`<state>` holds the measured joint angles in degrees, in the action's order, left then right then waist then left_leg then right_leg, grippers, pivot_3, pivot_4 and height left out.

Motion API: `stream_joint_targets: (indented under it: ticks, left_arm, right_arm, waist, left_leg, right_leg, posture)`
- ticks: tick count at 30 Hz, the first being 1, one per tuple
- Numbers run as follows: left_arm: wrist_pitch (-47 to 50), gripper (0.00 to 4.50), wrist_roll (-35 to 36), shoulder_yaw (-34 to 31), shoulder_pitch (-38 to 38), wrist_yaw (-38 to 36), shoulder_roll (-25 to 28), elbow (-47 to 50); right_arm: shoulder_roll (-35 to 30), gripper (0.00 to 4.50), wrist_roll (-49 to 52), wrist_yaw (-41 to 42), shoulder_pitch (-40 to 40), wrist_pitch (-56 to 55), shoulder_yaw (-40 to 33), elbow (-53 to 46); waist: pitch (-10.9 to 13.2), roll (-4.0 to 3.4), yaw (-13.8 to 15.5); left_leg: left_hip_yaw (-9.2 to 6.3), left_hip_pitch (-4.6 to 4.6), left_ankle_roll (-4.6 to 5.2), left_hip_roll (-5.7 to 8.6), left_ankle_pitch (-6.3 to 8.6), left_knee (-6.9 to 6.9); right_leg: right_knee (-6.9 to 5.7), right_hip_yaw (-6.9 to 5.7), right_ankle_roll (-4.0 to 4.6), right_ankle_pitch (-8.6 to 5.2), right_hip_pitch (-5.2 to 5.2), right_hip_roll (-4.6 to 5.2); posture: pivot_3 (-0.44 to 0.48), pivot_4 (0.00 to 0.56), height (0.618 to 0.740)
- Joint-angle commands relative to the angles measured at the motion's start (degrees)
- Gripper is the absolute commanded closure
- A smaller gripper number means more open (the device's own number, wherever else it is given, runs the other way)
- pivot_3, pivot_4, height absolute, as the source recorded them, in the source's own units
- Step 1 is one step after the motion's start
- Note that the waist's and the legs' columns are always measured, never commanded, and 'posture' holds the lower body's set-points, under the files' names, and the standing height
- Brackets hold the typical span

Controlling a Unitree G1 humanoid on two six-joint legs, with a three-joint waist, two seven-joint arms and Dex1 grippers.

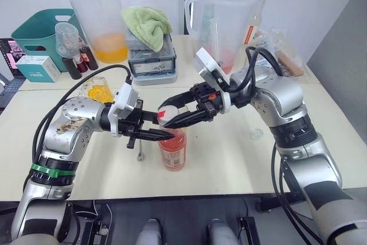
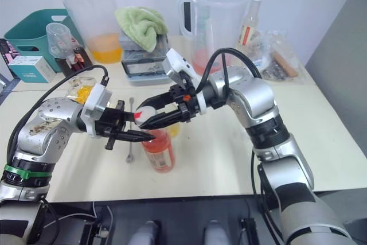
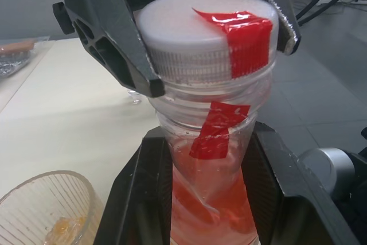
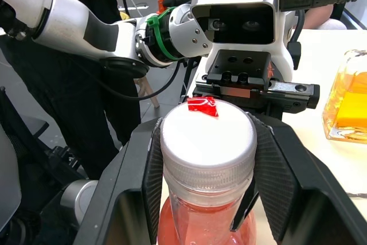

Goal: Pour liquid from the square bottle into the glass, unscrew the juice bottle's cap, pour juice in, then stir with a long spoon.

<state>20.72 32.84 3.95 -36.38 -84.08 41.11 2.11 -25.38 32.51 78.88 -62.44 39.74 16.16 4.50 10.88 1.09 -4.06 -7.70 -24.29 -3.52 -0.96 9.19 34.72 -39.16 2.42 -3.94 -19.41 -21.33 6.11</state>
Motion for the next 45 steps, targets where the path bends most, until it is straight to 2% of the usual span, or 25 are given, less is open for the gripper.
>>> stream_joint_targets:
  ticks: [1, 11, 15, 19, 26, 32, 45]
  left_arm:
    - [-0.45, 3.17, -3.36, 2.56, 1.78, -0.96, 1.11, -0.90]
    - [-2.12, 3.17, -3.79, 3.70, 2.07, -1.21, 0.90, -1.69]
    - [-2.92, 3.17, -4.05, 4.00, 1.92, -1.63, 0.79, -2.29]
    - [-3.63, 3.17, -4.20, 4.21, 2.04, -2.10, 0.63, -2.77]
    - [-4.46, 3.17, -4.44, 4.29, 2.31, -2.53, 0.49, -3.12]
    - [-4.61, 3.17, -4.61, 4.29, 2.39, -2.39, 0.30, -3.09]
    - [-5.20, 3.17, -5.10, 4.29, 2.38, -1.94, 0.09, -3.67]
  right_arm:
    - [-0.52, 2.79, 3.02, -1.52, -2.39, -1.29, -7.27, -2.94]
    - [-1.74, 2.79, 2.44, 0.20, -1.99, -1.05, -5.12, -5.28]
    - [-1.19, 2.79, 0.52, 5.03, -4.10, -3.05, -1.31, -3.43]
    - [0.99, 2.79, -3.69, 9.36, -8.59, -7.57, 1.29, 4.98]
    - [2.62, 2.79, -4.48, 11.64, -12.38, -8.49, 0.17, 9.60]
    - [3.29, 2.79, -4.08, 8.76, -12.55, -6.05, -1.39, 9.72]
    - [1.13, 2.79, 2.30, -4.16, -3.39, 7.57, -8.23, -6.02]
  waist:
    - [0.00, 0.00, 0.00]
    - [0.00, 0.00, 0.01]
    - [0.00, 0.00, 0.01]
    - [0.00, 0.00, -0.03]
    - [0.00, 0.00, -0.04]
    - [0.00, 0.00, -0.06]
    - [-0.07, 0.00, 0.05]
  left_leg:
    - [0.00, 0.00, 0.00, 0.00, 0.00, 0.00]
    - [0.00, 0.00, 0.00, 0.00, 0.00, 0.00]
    - [0.00, 0.01, 0.00, 0.00, 0.00, 0.00]
    - [0.00, 0.06, 0.00, 0.00, 0.00, 0.01]
    - [0.00, 0.07, -0.01, 0.00, 0.00, 0.03]
    - [0.00, 0.08, -0.01, 0.00, -0.01, 0.02]
    - [-0.01, 0.31, 0.00, 0.00, 0.00, 0.00]
  right_leg:
    - [0.00, 0.00, 0.00, 0.00, 0.00, 0.00]
    - [0.00, 0.00, 0.00, 0.00, 0.00, 0.00]
    - [0.00, 0.00, 0.00, 0.00, 0.00, 0.00]
    - [-0.01, 0.00, 0.00, 0.00, 0.02, 0.00]
    - [-0.05, 0.00, 0.00, 0.00, 0.03, 0.00]
    - [-0.08, 0.00, 0.00, 0.00, 0.03, 0.00]
    - [-0.09, 0.01, 0.00, 0.00, 0.24, 0.00]
  posture:
    - [0.000, 0.150, 0.740]
    - [0.000, 0.150, 0.740]
    - [0.000, 0.150, 0.740]
    - [0.000, 0.150, 0.740]
    - [0.000, 0.150, 0.740]
    - [0.000, 0.150, 0.740]
    - [0.000, 0.150, 0.740]
